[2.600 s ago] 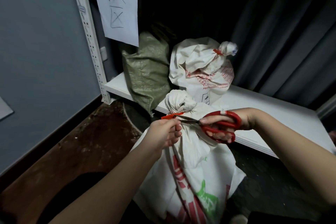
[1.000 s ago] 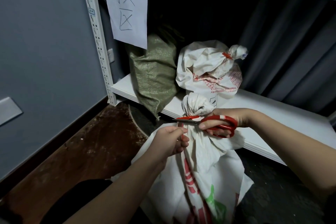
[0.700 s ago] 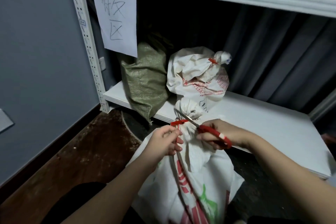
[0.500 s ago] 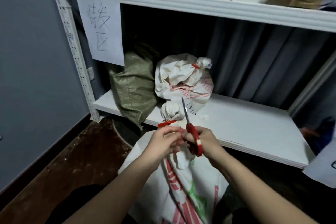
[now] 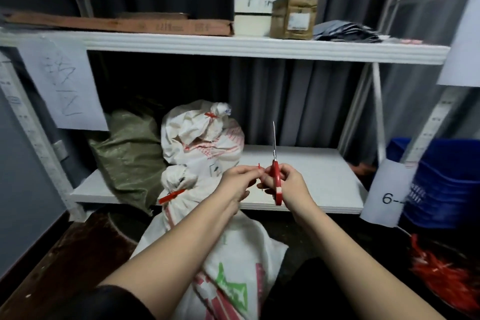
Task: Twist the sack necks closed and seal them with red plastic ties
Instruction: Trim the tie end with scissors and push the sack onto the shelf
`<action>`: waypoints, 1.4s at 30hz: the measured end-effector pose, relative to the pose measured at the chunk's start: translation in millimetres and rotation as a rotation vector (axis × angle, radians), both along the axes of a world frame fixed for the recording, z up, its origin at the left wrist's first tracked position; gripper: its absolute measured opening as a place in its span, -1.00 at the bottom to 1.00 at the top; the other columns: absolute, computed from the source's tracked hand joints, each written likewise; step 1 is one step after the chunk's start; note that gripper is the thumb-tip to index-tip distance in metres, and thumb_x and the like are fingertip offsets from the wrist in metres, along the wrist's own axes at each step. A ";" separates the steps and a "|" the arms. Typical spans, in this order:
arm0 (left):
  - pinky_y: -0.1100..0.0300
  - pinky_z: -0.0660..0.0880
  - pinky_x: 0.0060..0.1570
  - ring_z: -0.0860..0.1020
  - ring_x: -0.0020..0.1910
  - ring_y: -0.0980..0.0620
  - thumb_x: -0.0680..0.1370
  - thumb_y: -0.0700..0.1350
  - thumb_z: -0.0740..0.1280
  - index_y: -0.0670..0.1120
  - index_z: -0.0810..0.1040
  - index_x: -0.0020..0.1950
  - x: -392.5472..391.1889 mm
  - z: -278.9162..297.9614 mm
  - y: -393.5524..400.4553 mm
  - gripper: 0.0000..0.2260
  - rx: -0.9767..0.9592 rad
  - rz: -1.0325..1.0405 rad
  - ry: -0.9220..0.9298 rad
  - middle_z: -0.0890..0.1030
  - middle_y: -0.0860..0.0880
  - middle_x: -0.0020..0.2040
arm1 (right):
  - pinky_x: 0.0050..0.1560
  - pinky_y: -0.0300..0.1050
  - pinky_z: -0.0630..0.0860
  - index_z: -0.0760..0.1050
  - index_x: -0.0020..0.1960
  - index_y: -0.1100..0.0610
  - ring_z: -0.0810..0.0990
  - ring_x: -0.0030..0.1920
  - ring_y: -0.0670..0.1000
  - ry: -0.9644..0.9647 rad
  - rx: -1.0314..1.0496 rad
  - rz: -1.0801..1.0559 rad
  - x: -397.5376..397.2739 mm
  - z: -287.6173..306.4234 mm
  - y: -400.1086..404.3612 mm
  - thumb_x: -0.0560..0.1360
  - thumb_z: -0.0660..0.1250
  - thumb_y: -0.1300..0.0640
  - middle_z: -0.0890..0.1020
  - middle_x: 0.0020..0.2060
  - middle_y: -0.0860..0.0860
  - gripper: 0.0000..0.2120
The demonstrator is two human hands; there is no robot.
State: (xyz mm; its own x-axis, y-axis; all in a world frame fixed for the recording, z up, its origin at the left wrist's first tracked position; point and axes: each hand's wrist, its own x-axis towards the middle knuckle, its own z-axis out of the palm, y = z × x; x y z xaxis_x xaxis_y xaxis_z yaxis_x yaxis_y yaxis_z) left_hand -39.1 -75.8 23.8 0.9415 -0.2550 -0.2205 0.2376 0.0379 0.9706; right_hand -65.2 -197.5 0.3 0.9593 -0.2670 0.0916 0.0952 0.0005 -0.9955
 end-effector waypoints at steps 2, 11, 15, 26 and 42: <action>0.24 0.30 -0.21 0.47 -0.21 0.22 0.50 -0.13 0.39 -0.02 0.58 -0.16 -5.5 3.6 -29.0 -0.94 0.003 -0.039 -0.003 0.55 0.11 -0.26 | -0.32 -0.25 0.56 0.43 -0.07 0.21 0.64 -0.37 -0.05 -0.035 0.031 -0.037 -9.0 4.2 -28.2 0.48 0.38 0.33 0.60 -0.33 0.10 -0.86; 0.29 0.33 -0.26 0.51 -0.25 0.21 0.51 -0.18 0.37 -0.03 0.60 -0.09 -25.2 -0.7 -174.8 -0.94 0.053 -0.265 -0.035 0.57 0.08 -0.25 | -0.32 -0.27 0.56 0.42 -0.08 0.21 0.60 -0.40 -0.10 0.004 0.049 -0.253 -54.3 -4.9 -162.8 0.43 0.38 0.42 0.58 -0.32 0.08 -0.80; 0.32 0.47 -0.20 0.53 -0.24 0.17 0.53 -0.24 0.32 -0.12 0.58 0.14 -36.7 -24.8 -250.5 -0.80 0.094 -0.425 0.010 0.58 0.02 -0.20 | -0.37 -0.34 0.51 0.41 -0.07 0.22 0.55 -0.46 -0.17 0.080 0.080 -0.486 -80.1 -35.8 -232.5 0.43 0.37 0.45 0.56 -0.39 0.03 -0.79; 0.35 0.39 -0.28 0.53 -0.28 0.20 0.57 -0.19 0.26 0.00 0.54 -0.06 -30.2 -106.0 -344.4 -0.89 0.337 -0.601 0.068 0.60 0.03 -0.12 | -0.10 -0.06 0.45 0.52 0.02 0.22 0.54 -0.14 0.11 0.652 -0.107 -1.059 -135.6 -179.2 -394.6 0.41 0.46 0.10 0.61 -0.12 0.14 -0.74; 0.32 0.42 -0.26 0.56 -0.26 0.14 0.60 -0.09 0.22 -0.05 0.48 0.07 -10.7 -114.6 -314.3 -0.90 0.412 -0.681 0.095 0.60 -0.02 -0.06 | -0.07 -0.05 0.46 0.57 0.00 0.14 0.60 0.01 0.21 0.740 -0.504 -0.856 -88.7 -155.2 -351.7 0.50 0.28 -0.09 0.65 -0.05 0.17 -0.70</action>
